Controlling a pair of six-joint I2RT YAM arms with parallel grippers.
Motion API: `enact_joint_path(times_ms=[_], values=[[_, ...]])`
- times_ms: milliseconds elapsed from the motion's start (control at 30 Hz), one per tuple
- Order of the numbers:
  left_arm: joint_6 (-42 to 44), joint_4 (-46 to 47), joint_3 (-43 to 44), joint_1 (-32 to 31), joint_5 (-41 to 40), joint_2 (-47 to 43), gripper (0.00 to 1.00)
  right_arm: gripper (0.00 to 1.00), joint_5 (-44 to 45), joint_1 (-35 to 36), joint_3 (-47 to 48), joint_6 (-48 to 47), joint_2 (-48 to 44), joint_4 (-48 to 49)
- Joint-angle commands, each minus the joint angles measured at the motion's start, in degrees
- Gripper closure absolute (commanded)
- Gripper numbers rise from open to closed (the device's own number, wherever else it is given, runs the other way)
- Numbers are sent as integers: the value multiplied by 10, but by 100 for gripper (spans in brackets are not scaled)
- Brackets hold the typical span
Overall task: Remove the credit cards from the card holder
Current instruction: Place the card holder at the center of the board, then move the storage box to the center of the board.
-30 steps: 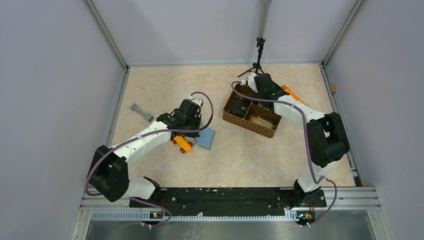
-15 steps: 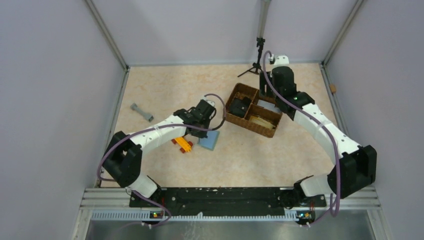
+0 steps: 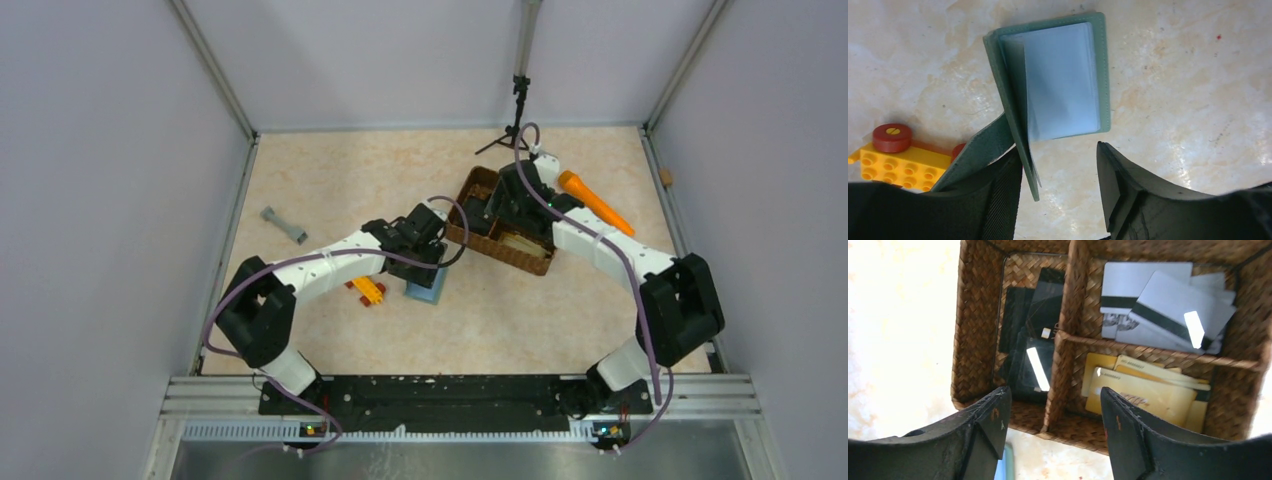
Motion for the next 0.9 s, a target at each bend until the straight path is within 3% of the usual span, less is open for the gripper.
enact_joint_path(times_ms=[0, 267, 467, 533, 567, 667, 867], values=[[10, 35, -1, -2, 75, -35, 41, 35, 22, 14, -8, 93, 18, 22], [12, 83, -27, 0, 193, -46, 41, 42, 52, 9, -3, 94, 74, 32], [13, 83, -24, 8, 224, -19, 40, 71, 37, -12, 7, 88, 103, 40], [14, 89, -25, 15, 230, -6, 41, 92, 48, -25, -5, 100, 89, 38], [14, 96, -27, 18, 236, -1, 41, 94, 52, -33, -18, 105, 77, 42], [17, 110, -23, 26, 246, 16, 41, 97, 51, -61, -68, 102, 39, 65], [20, 120, -12, 41, 254, 50, 42, 100, 104, -85, -126, 123, -27, 6]])
